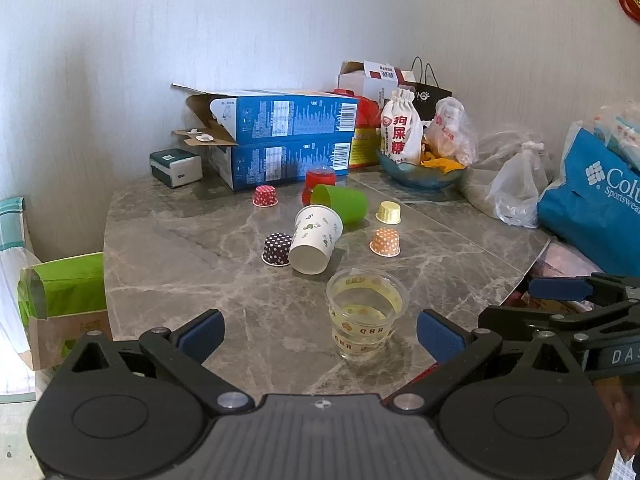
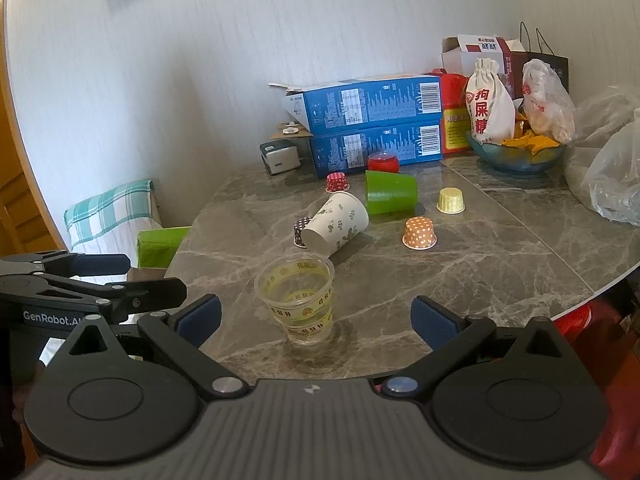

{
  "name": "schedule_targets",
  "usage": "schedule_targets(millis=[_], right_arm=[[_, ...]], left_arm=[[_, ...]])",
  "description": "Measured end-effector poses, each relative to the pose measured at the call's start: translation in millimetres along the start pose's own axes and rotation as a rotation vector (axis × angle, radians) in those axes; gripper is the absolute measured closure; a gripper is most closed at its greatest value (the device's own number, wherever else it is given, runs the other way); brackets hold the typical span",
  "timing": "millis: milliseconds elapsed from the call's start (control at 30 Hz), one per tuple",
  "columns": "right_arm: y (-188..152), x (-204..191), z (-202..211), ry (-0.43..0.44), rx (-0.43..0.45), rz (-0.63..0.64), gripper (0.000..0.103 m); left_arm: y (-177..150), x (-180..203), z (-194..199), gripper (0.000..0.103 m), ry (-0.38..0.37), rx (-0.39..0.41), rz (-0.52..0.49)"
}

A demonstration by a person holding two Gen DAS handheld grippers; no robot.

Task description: Flip cup upright

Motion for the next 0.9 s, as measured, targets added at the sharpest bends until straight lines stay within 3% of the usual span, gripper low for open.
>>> schedule_targets(millis=[900], right_arm=[[0.2, 2.3, 0.3, -0.008, 0.003, -0.004, 0.001]], left_arm=[[-4.8, -2.1, -8.0, 0.0, -0.011, -0.006, 0.02]])
Point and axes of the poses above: each gripper's, at about its wrist camera, not at the fingertips, and z roughly against the way its jaws point, x to its right, y to its top, the point moved 8 cm from there along -z, roughly the way its jaws point, and after that the axes turned 15 degrees about x, right-handed, at the moved point
